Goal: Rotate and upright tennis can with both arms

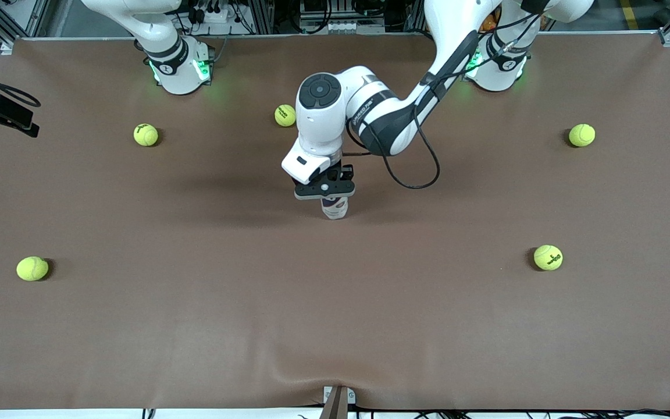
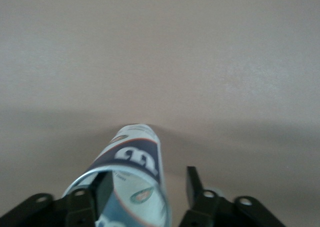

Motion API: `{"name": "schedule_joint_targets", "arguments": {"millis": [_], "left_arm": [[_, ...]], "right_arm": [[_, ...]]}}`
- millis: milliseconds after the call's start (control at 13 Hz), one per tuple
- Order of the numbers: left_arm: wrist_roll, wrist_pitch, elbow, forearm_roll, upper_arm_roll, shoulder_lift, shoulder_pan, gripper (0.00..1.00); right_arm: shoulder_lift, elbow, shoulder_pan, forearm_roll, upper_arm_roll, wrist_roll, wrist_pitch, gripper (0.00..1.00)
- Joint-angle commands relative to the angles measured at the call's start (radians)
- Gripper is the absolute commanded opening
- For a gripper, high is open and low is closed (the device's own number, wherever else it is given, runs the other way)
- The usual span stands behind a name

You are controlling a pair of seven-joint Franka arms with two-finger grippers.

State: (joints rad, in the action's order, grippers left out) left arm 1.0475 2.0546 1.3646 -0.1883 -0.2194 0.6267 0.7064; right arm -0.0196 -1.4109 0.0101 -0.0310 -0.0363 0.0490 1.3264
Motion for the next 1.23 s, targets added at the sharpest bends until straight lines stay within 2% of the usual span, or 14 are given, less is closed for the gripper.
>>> {"name": "schedule_joint_targets", "arguments": {"millis": [0, 154, 538, 615, 846, 1000, 1154], "left_arm": [[0.009, -0.125, 0.001, -0.016, 0.002, -0.097, -0.007, 1.00], [0.009, -0.177, 0.002, -0.013, 0.002, -0.177, -0.040, 1.00], [-0.006, -0.354, 0.008, -0.008, -0.008, -0.378, -0.261, 1.00], [-0.068, -0.416, 0.010, 0.000, -0.008, -0.412, -0.307, 1.00], [-0.353, -0.493, 0.025, 0.064, -0.008, -0.501, -0.483, 1.00], [-0.510, -0.504, 0.082, 0.127, -0.008, -0.562, -0.603, 1.00], [-0.582, -0.504, 0.142, 0.138, -0.008, -0.610, -0.640, 1.00]], "right_arm": [[0.004, 0.009, -0.002, 0.008, -0.001, 0.005, -0.004, 1.00], [0.006, 0.007, -0.002, 0.008, -0.001, 0.005, -0.004, 1.00], [0.004, 0.007, -0.001, 0.008, -0.001, 0.005, -0.003, 1.00], [0.004, 0.006, 0.001, 0.008, -0.001, 0.005, 0.004, 1.00], [0.003, 0.007, -0.006, 0.023, -0.001, 0.009, 0.010, 1.00], [0.004, 0.009, -0.059, 0.112, -0.004, 0.000, 0.010, 1.00], [0.006, 0.009, -0.065, 0.109, -0.001, -0.003, 0.010, 1.00]]}}
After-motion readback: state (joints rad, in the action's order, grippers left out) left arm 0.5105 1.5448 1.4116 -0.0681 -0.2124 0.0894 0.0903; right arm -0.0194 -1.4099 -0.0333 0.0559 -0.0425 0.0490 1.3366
